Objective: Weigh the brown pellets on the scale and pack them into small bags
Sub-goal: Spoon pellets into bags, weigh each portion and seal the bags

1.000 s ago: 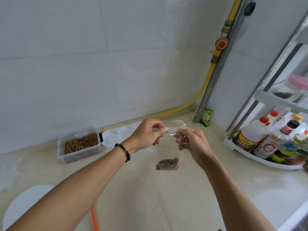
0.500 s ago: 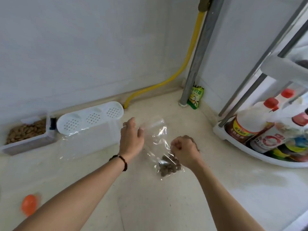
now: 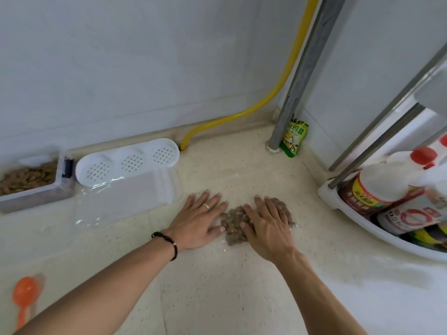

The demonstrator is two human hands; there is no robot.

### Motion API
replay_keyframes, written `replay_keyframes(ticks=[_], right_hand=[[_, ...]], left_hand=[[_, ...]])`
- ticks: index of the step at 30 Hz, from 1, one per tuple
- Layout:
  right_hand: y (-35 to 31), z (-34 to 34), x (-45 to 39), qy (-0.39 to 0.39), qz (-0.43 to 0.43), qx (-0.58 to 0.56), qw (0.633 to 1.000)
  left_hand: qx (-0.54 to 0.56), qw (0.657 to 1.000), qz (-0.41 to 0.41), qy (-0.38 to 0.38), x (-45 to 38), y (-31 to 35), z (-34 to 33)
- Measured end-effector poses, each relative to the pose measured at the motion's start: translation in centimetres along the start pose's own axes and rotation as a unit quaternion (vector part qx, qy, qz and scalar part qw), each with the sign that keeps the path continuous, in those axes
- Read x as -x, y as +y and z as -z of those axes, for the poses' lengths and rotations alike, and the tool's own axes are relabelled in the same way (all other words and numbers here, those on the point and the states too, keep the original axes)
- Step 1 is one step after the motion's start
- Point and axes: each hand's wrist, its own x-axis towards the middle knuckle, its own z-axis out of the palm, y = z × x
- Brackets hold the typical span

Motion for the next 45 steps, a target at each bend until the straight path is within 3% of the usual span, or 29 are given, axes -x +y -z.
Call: replay_keyframes(ticks=[4, 9, 12, 16, 19, 24, 30, 36, 41, 45], right_hand=[[-0.8, 0.6, 0.1, 0.014, -0.003, -0.017, 1.0], [-5.6, 2.1, -1.8, 0.07, 0.038, -0.057, 0.995], [-10.7, 2.1, -4.1, 0.107, 0.091, -0.1, 0.985], [-17.0, 1.4, -6.8, 0.114, 0.112, -0.121, 0.98], [-20.0, 0.4, -8.6, 0.094, 0.07, -0.05, 0.992], [-22.1, -0.7, -10.7, 0.045, 0.018, 0.011, 0.999], [-22.1, -0.1, -11.1, 0.095, -0.02, -0.131, 0.987], [-22.3, 2.6, -9.6, 0.117, 0.061, -0.264, 0.955], [-25.1, 5.9, -7.3, 0.111, 0.101, -0.33, 0.932], [-29.2, 6.1, -5.3, 0.127, 0.098, -0.288, 0.944]], left_hand=[[0.025, 0.999, 0.004, 0.032, 0.7, 0.3, 0.3], [0.093, 0.981, 0.038, 0.165, 5.1, -2.9, 1.4], [0.106, 0.958, 0.112, 0.241, 8.4, -6.9, 2.5], [0.086, 0.942, 0.276, 0.169, 11.8, -12.1, 2.8], [0.087, 0.931, 0.343, 0.085, 13.3, -14.3, 1.8], [0.082, 0.945, 0.308, 0.073, 13.9, -15.5, 0.7], [0.105, 0.941, 0.294, 0.128, 14.6, -15.7, 2.0], [0.175, 0.904, 0.276, 0.275, 15.3, -15.0, 6.0], [0.273, 0.888, 0.249, 0.275, 18.2, -15.1, 9.5], [0.31, 0.878, 0.241, 0.273, 23.6, -16.7, 10.2]])
